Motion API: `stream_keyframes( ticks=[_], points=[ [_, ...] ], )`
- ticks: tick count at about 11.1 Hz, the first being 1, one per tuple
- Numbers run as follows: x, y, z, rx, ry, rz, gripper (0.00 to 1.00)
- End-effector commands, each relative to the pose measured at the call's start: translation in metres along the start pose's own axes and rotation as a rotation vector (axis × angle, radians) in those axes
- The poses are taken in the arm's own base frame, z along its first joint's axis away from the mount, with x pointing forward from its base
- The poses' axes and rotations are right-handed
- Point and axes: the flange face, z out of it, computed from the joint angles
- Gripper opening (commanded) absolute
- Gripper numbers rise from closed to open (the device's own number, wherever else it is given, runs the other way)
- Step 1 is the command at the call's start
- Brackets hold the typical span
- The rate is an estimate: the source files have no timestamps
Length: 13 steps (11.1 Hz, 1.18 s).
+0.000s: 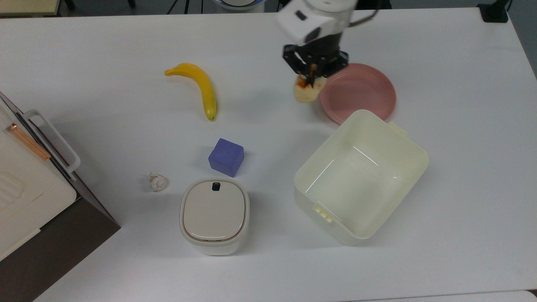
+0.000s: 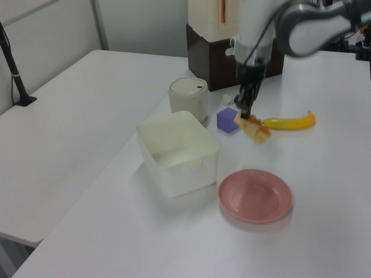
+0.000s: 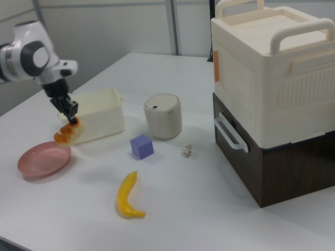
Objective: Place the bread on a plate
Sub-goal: 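Lift the bread roll and carry it over the pink plate, then lower the bread roll onto the plate and open the gripper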
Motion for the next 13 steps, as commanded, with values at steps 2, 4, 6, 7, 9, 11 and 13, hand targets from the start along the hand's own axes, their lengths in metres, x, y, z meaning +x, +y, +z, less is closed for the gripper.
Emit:
stream_keyframes(
  ticks=[2,4,6,7,9,11,13],
  points=[
    [-0.039,-0.058,0.020,-0.027,0.076,0.060,0.00],
    [-0.069,-0.092,0.034,-0.060,0.030,0.014,0.00],
    [-0.089,-0.112,0.044,-0.103,-0.016,-0.035,0.13],
    [-0.089,-0.114,0.052,-0.112,-0.028,-0.041,0.54],
    [-0.082,-0.109,0.049,-0.107,-0.024,-0.049,1.00],
    [-0.059,-0.087,0.031,-0.122,-0.044,-0.048,1.00],
    [-0.041,-0.052,0.014,-0.162,-0.089,-0.101,1.00]
  ],
)
